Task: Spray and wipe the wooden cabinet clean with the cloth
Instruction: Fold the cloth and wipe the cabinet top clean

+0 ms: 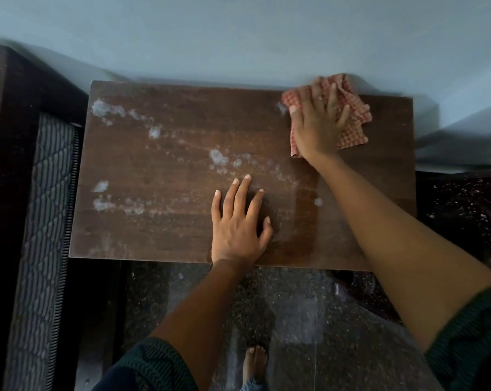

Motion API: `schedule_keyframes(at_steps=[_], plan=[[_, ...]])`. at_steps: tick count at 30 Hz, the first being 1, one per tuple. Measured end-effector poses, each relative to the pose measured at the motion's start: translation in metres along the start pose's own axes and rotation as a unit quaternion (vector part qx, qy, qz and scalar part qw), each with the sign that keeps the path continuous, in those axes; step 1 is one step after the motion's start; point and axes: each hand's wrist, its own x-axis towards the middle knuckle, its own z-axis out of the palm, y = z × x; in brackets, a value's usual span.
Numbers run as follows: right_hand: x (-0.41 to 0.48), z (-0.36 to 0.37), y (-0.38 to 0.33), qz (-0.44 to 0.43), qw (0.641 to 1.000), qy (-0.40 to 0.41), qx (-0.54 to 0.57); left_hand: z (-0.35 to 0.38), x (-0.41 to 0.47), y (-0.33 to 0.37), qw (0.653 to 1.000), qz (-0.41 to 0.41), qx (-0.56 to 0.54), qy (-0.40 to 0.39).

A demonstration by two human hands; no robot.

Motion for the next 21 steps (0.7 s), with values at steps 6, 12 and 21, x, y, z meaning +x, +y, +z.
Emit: schedule_keyframes(at_steps=[6,12,21], plan=[[-0.052,-0.001,0.039,-0.131,0.99,0.01,-0.053,0.002,0.0,-0.001,1.0,0.0,0.0,0.004],[-0.018,-0.005,0.015,0.121,0.99,0.066,0.027,0.001,-0.001,0.0,1.0,0.002,-0.003,0.01],[-0.032,0.006,-0.01,-0.21,0.976,-0.035,-0.035,0.001,0.0,0.0,1.0,-0.001,-0.001,0.005]])
